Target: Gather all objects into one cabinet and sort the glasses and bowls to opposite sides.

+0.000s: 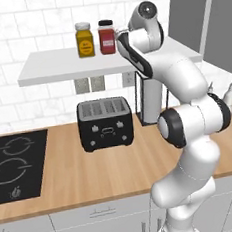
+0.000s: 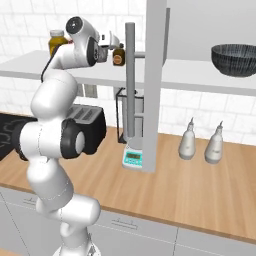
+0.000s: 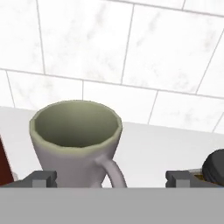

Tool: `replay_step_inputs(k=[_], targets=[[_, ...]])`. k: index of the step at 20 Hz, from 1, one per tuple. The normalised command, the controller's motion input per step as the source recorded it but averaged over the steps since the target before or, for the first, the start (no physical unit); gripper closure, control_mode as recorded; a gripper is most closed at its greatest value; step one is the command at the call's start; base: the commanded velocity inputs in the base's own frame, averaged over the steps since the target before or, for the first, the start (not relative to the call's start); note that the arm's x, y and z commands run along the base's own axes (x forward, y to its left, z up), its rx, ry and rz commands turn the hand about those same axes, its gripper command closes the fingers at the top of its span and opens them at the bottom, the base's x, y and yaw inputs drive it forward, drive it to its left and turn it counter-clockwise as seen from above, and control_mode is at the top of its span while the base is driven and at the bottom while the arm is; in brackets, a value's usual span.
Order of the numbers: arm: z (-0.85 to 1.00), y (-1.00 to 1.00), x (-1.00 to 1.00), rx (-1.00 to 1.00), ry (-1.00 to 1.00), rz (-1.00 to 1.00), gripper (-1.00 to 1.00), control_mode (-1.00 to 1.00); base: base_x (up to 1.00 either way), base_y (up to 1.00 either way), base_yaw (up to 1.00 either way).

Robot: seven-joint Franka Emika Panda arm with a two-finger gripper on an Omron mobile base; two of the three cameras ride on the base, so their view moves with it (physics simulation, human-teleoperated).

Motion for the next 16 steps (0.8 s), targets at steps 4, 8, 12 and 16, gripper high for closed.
replay_step_inputs(k=[4,8,12,16], targets=[[-0.12,0.26,0.08,-0.04,0.02,0.00,-1.00,-1.00,0.00,0.00,0.00],[0.00,0.00,0.00,0.00,0.00,0.00,-1.00,-1.00,0.00,0.00,0.00],[0.00,0.10,0.00,0.00,0.00,0.09,-1.00,-1.00,0.00,0.00,0.00],[-0.12,0.49,0.02,-0.04,0.04,0.40,-1.00,-1.00,0.00,0.00,0.00]])
